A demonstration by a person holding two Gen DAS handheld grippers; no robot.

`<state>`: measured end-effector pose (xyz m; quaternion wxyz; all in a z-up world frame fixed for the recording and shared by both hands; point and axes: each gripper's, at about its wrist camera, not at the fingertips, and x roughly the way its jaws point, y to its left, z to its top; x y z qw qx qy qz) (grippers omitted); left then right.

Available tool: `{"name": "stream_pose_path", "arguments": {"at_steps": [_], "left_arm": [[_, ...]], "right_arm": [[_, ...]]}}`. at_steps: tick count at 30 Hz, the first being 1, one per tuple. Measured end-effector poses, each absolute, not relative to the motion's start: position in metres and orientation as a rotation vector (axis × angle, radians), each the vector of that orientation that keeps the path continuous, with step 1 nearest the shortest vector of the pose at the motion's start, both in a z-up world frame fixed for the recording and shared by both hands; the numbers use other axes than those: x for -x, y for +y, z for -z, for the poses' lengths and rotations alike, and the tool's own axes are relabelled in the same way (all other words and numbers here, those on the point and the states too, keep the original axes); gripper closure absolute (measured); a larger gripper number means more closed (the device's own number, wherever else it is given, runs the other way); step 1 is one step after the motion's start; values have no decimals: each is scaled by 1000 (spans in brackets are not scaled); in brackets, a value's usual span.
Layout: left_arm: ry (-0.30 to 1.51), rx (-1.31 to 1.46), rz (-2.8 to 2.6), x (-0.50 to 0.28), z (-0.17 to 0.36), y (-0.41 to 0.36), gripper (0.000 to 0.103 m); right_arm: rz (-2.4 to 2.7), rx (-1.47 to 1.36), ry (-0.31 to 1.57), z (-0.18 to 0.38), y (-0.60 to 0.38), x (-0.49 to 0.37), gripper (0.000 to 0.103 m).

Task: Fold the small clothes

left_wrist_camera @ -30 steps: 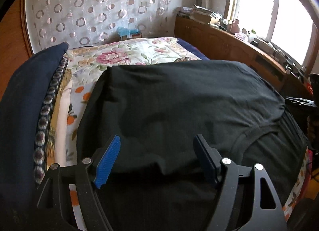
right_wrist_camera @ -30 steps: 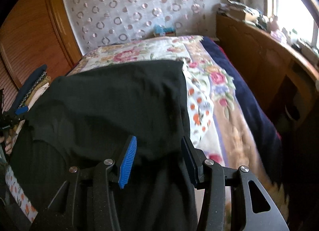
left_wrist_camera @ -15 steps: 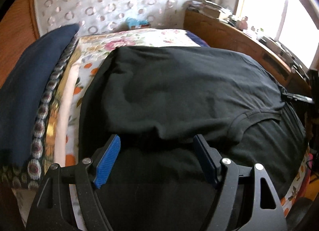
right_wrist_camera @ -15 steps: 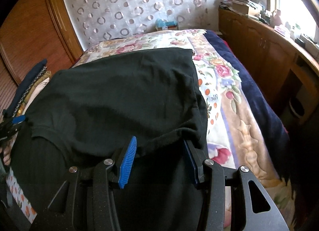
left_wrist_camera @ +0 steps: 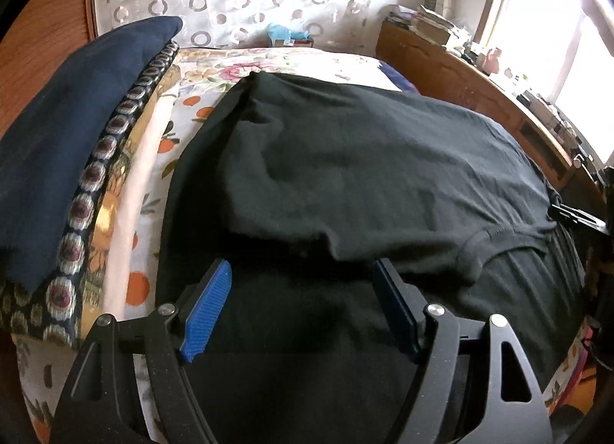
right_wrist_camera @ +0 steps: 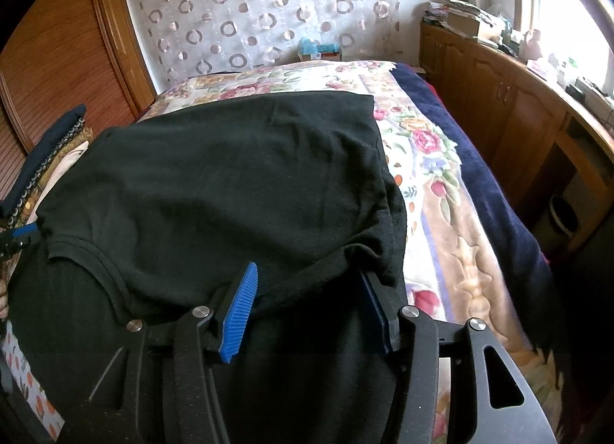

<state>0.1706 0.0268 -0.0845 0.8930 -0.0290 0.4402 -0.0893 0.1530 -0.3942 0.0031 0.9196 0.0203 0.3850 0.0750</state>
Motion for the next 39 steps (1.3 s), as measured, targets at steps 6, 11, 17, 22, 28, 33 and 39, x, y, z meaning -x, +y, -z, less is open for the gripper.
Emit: {"name": "stream_pose_path", "arguments": {"at_steps": [6,11,17,22,28,33,39], "left_arm": [[903,43,152,-186,85,24,27],[895,27,120,-191,87,26,40],[900,-5,112,-194,86,27,68],[892,8,112,-197,84,29,85],[829,18,145,-185,72,28,100],[732,70,162,-167,44,35,100],[679,89,170,-152,26,43,100]], "right_arm": [[-159,-50,789,-5,-396,-150,49],[-160,-47,789,-4,-397,-150,49],[-141,-38,789,-4,-398,-150,49],[-129,-51,789,-5,-403,-153,56],[-148,-16,772,-6,-404,-151,99],[-181,-16,669,-24,-405,-135,100],[-205,-4,582,-46,-406,-108,100]]}}
